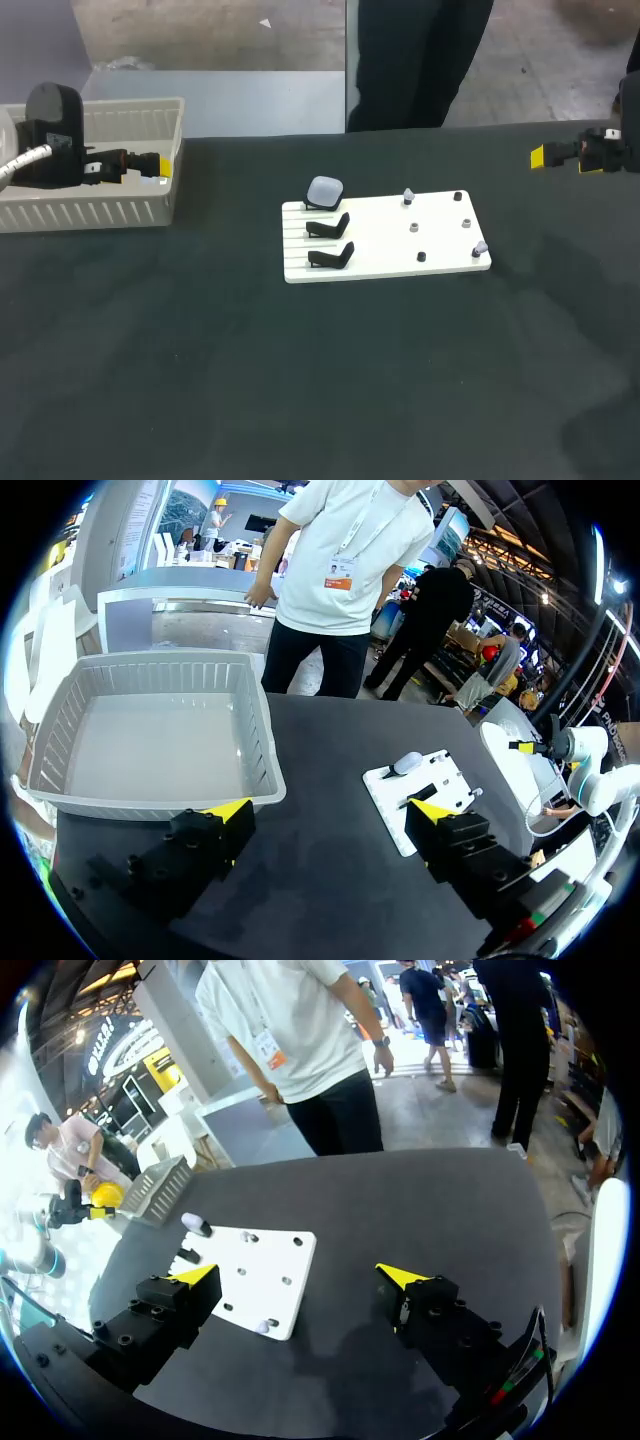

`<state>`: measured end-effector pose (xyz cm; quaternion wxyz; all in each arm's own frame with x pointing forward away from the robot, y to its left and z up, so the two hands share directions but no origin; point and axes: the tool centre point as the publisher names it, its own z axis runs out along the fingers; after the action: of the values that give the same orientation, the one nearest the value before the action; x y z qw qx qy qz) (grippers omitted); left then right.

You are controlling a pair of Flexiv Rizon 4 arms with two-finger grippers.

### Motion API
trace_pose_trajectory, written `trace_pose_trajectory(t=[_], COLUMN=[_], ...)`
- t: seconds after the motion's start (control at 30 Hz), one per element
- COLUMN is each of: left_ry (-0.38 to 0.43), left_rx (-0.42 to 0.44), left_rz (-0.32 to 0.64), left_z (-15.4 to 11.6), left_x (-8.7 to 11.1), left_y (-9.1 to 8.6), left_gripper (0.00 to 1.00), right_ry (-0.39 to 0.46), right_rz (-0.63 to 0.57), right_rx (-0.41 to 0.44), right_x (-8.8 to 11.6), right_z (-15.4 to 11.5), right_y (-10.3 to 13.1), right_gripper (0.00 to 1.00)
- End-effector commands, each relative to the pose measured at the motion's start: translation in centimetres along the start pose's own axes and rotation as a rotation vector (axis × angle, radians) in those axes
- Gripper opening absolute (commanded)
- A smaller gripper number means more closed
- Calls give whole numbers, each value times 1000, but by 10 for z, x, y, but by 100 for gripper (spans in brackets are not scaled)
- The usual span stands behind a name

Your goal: Pick up each earbud case from the left stands, insert the matching earbuds, close the lid, and place the case in the box.

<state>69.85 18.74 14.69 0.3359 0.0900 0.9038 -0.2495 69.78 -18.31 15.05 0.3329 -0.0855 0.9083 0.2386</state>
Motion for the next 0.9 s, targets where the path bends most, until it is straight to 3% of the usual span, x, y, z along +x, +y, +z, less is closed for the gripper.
trace_pose_trajectory(t=[0.03,0.7,0.83,0.9], left_ry=[10,10,-49,-136], left_rx=[-11,-11,236,357], left_rz=[-2,-2,337,490], left_z=[0,0,13,18], left_x=[-2,-2,-15,-19], left_y=[-2,-2,-4,-5], left_gripper=[100,100,100,100], right_ry=[0,0,0,0], right_rz=[-1,-1,-1,-1], right_rx=[-4,-4,-4,-4], right_x=[0,0,0,0], right_z=[1,1,1,1], right_y=[-1,-1,-1,-1], right_gripper=[100,100,100,100])
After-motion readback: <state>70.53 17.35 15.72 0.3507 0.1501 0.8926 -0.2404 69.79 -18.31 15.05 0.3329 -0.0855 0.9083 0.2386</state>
